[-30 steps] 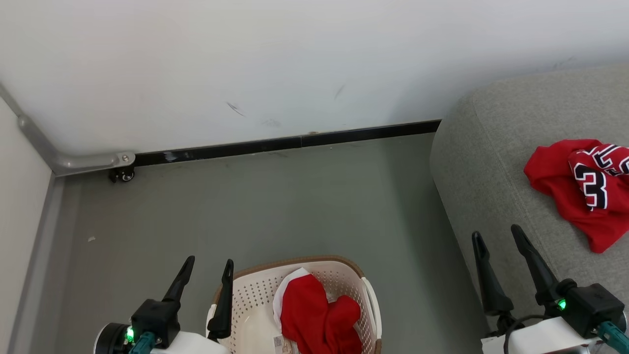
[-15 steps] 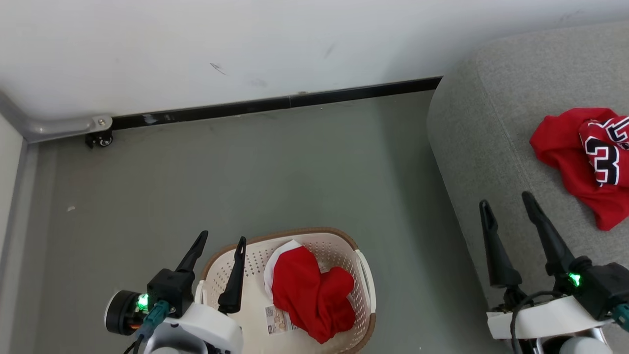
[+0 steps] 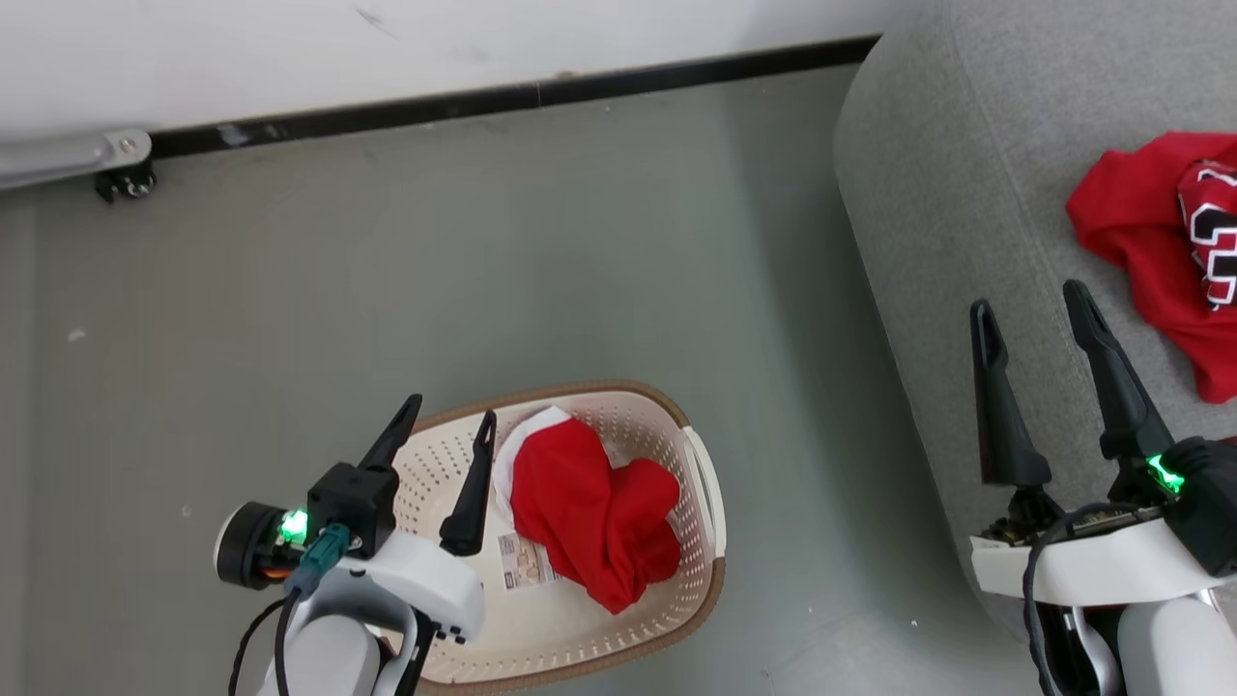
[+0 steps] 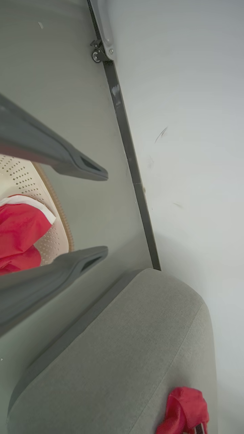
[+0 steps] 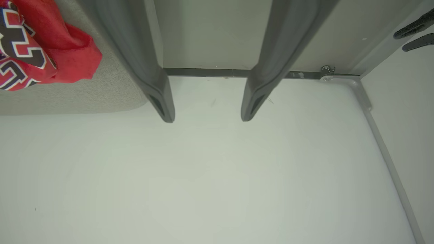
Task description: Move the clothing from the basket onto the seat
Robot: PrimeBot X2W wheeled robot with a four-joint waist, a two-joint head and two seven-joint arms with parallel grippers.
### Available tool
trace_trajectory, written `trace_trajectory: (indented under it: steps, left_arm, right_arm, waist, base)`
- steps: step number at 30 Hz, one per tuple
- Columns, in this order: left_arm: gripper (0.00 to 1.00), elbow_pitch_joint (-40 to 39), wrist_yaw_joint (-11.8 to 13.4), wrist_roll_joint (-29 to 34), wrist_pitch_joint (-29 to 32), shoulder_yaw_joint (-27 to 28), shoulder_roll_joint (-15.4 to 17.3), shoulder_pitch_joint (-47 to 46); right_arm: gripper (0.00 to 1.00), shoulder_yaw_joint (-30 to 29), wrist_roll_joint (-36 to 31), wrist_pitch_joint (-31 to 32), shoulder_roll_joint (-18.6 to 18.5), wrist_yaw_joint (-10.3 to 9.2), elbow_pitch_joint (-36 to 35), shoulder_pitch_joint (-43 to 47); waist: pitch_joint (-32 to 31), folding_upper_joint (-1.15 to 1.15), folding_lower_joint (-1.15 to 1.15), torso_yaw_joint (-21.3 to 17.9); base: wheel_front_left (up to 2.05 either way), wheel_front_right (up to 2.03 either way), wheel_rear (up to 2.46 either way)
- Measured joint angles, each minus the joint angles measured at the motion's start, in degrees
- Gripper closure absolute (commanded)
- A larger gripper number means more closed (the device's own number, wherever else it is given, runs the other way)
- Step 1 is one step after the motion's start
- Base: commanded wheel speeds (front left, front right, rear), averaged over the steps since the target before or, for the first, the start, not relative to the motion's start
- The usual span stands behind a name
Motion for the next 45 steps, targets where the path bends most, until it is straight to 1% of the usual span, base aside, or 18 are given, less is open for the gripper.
trace_trajectory:
  steps: [5, 14, 16, 18, 19, 28, 40, 45]
  left_arm:
    - [0.0, 1.2, -0.5, 0.4, 0.0, -0.6, 0.0, -2.2]
    - [0.0, 3.7, -1.6, 1.9, 0.0, -2.6, -0.5, -6.1]
    - [0.0, 4.7, -2.5, 2.5, 0.0, -3.2, -0.6, -7.0]
    - [0.0, 5.5, -2.6, 3.0, 0.0, -3.7, -0.8, -7.8]
    - [0.0, 6.1, -3.1, 3.0, 0.0, -4.1, -0.9, -8.1]
    - [0.0, 10.1, -4.1, 4.1, 0.1, -5.9, -1.9, -11.4]
    - [0.0, 16.3, -6.0, 4.9, 1.9, -7.1, -1.9, -13.8]
    - [0.0, 18.3, -6.4, 4.9, 2.1, -7.1, -1.9, -15.1]
  right_arm:
    - [0.0, -0.2, 0.0, -0.2, 0.0, 0.0, -0.3, -1.6]
    - [0.0, -2.6, 0.0, -0.7, 0.0, 0.0, -0.7, -4.1]
    - [0.0, -3.1, 0.0, -1.2, 0.0, 0.0, -0.8, -4.7]
    - [0.0, -3.5, 0.0, -1.3, 0.0, 0.0, -1.0, -5.0]
    - [0.0, -3.7, 0.1, -1.3, 0.0, 0.0, -1.0, -5.3]
    - [0.0, -5.2, 0.7, -2.4, 0.0, 0.0, -1.6, -7.2]
    - [0.0, -6.5, 1.7, -3.5, 0.0, 0.0, -1.6, -9.4]
    - [0.0, -6.7, 1.9, -4.2, 0.0, 0.0, -1.6, -10.4]
  waist:
    - [2.8, 0.0, 0.0, -0.5]
    - [7.5, 0.0, 0.0, -1.7]
    - [8.4, 0.0, 0.0, -2.1]
    - [9.4, 0.0, 0.0, -2.4]
    - [9.8, 0.0, 0.0, -2.6]
    - [13.7, 0.0, 0.0, -4.7]
    - [18.1, 0.0, 0.0, -7.8]
    - [19.7, 0.0, 0.0, -9.1]
  base:
    - [0.0, 0.0, 0.0]
    - [0.0, 0.0, 0.0]
    - [0.0, 0.0, 0.0]
    - [0.0, 0.0, 0.0]
    - [0.0, 0.0, 0.0]
    - [0.0, 0.0, 0.0]
    - [0.0, 0.0, 0.0]
    - [0.0, 0.0, 0.0]
